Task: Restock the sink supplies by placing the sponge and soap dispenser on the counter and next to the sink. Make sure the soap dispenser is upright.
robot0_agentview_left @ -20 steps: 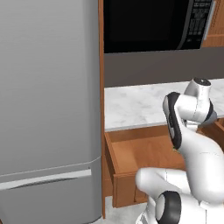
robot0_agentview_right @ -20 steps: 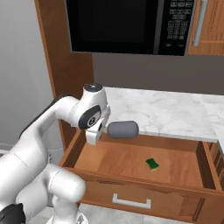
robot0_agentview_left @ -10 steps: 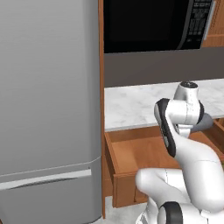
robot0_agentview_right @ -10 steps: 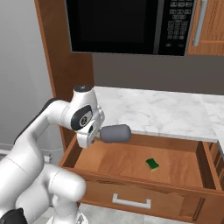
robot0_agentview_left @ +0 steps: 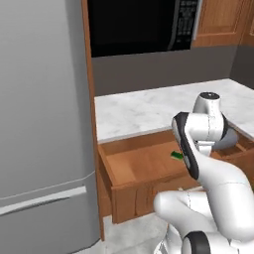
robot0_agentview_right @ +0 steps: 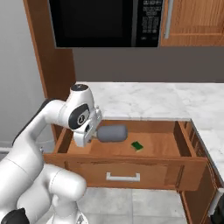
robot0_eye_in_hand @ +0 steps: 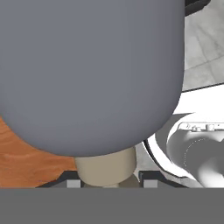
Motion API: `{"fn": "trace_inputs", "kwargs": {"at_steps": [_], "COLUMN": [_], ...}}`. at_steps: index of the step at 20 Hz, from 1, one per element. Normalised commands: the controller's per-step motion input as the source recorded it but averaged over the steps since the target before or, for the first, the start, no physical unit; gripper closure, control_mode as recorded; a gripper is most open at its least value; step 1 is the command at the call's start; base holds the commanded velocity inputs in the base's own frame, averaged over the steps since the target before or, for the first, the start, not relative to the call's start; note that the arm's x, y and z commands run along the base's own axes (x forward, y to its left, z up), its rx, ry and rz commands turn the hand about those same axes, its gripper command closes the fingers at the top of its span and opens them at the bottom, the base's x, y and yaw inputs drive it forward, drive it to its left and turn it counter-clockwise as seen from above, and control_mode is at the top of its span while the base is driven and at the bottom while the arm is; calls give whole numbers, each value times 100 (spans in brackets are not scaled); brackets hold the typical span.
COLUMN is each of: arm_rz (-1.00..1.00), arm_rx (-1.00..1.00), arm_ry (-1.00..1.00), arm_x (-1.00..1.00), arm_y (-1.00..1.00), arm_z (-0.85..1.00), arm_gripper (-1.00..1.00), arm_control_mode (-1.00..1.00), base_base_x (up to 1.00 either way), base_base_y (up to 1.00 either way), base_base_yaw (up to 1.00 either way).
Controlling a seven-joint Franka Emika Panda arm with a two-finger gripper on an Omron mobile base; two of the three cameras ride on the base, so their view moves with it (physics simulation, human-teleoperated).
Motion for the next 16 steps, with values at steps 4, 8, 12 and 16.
{"fn": "trace_inputs", "kwargs": {"at_steps": [4,8,12,16], "arm_rz": [0,0,0,0], "arm_rx": [0,0,0,0], "arm_ry": [0,0,0,0], "arm_x": [0,0,0,0], "arm_y": [0,0,0,0], "arm_z": [0,0,0,0], "arm_gripper": [100,100,100,100], "arm_control_mode": [100,100,100,100], "base_base_x": [-45,-16,-1,10], "base_base_y": [4,5,4,10], "base_base_yaw": [-61,-68,-69,-63]}}
